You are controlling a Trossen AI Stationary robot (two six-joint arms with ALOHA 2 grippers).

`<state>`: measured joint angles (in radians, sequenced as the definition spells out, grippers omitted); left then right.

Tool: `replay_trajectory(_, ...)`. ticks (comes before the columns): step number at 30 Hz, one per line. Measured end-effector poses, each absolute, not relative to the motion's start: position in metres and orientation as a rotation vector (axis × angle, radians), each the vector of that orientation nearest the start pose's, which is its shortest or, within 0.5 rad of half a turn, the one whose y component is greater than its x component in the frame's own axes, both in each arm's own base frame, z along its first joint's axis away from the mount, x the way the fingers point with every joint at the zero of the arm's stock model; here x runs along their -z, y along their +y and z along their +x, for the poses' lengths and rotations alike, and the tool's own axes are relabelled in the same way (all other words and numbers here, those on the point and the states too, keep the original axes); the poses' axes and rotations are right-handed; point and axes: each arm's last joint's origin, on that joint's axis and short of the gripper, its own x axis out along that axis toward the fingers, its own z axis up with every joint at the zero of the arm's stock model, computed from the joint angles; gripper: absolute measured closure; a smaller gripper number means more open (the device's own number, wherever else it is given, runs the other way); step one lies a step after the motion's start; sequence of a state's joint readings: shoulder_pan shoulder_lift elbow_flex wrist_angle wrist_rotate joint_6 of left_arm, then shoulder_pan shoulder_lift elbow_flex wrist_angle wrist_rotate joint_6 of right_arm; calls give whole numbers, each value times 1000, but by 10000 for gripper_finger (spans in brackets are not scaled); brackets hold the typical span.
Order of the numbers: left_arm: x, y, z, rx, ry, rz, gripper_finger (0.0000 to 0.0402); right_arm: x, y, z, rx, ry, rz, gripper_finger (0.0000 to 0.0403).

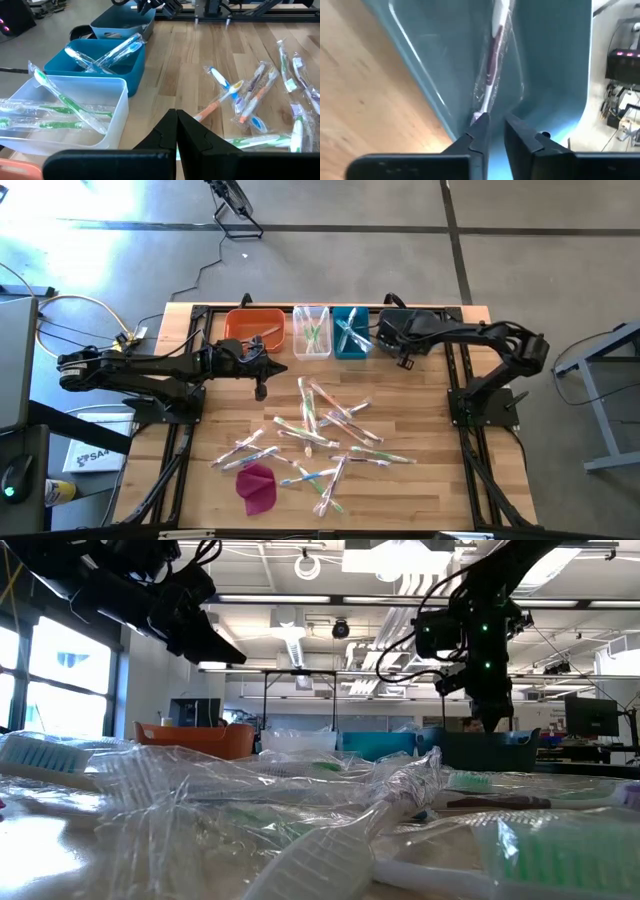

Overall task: Pick & Place Toothbrushes
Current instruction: Put the orange toothbrush into the orange bin

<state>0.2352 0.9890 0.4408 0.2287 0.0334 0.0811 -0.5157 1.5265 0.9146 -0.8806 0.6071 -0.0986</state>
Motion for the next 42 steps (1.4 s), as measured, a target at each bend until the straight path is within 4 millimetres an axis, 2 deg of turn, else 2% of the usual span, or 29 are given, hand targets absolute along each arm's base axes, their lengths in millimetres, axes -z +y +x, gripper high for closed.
replay_trajectory(4,-217,47,202,-187,325,37,402,-190,-126,214,830,1553,-142,395)
replay_trajectory(12,-217,47,202,-187,325,38,402,-205,-90,226,874,1487,-25,399)
replay_trajectory(20,-217,47,202,-187,325,37,402,-203,-47,251,615,1348,211,400)
replay_trajectory(31,-217,47,202,-187,325,37,402,-214,-5,289,287,1018,291,399)
replay_trajectory(38,-217,47,202,-187,325,38,402,-220,10,299,214,907,283,399)
replay_trajectory(42,-217,47,202,-187,325,37,402,-221,15,299,264,891,233,399)
